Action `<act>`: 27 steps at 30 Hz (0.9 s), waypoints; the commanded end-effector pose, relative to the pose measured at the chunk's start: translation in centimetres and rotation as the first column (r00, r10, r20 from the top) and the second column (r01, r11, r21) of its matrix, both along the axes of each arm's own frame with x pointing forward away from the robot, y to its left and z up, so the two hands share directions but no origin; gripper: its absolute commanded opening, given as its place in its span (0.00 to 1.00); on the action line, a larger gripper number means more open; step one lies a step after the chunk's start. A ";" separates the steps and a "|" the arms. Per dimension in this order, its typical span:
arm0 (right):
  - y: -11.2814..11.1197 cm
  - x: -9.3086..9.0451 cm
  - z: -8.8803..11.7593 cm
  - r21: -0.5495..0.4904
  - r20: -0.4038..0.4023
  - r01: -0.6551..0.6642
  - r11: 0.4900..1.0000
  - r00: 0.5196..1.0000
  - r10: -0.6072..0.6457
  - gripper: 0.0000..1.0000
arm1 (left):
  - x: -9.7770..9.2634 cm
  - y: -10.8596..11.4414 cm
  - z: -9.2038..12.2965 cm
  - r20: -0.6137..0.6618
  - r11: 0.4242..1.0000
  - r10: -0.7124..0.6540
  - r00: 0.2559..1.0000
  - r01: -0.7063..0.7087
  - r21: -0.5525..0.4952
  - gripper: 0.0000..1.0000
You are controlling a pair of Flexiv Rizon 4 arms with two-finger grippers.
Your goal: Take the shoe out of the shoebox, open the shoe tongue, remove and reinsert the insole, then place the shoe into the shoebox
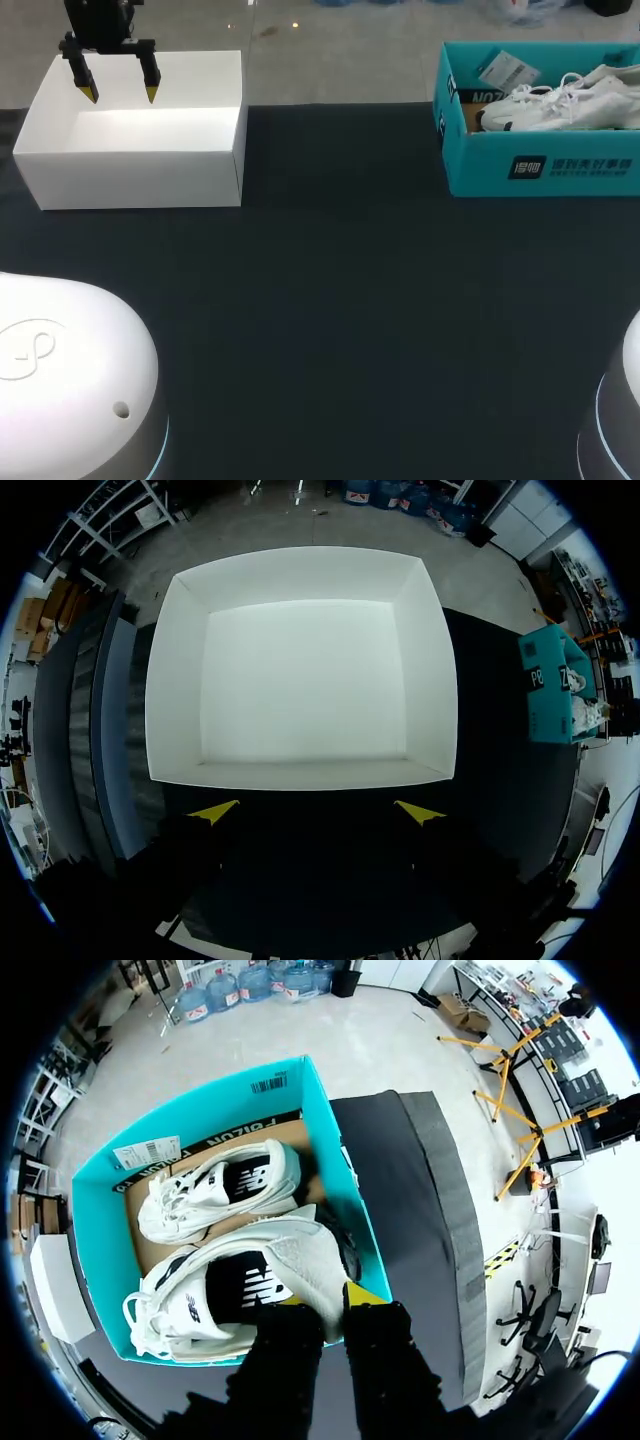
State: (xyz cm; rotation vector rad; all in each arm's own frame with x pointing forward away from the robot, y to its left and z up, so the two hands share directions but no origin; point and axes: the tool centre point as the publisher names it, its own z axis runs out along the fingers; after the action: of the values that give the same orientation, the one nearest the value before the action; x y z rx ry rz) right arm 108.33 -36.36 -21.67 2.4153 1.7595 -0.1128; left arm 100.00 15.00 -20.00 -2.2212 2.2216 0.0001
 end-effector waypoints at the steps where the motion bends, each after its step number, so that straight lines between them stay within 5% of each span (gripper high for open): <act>1: 0.7 -0.6 2.2 -0.006 0.014 0.009 1.000 1.000 -0.009 0.00 | 0.0 0.0 0.0 0.000 1.000 0.000 1.000 0.000 0.000 1.00; 16: 2.1 -0.9 8.1 0.038 0.078 0.034 0.999 0.996 -0.037 0.00 | 0.0 0.0 0.0 0.000 1.000 0.000 1.000 0.000 0.000 1.00; 27: 3.6 -1.6 10.6 0.074 0.096 0.019 0.997 0.995 -0.026 0.00 | 0.0 0.0 0.0 0.000 1.000 0.000 1.000 0.000 0.000 1.00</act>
State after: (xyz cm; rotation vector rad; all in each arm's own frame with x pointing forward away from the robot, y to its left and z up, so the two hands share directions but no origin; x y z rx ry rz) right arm 107.28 -32.79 -11.74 2.4510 1.7276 0.0593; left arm 100.00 15.00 -20.01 -2.2213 2.2215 0.0001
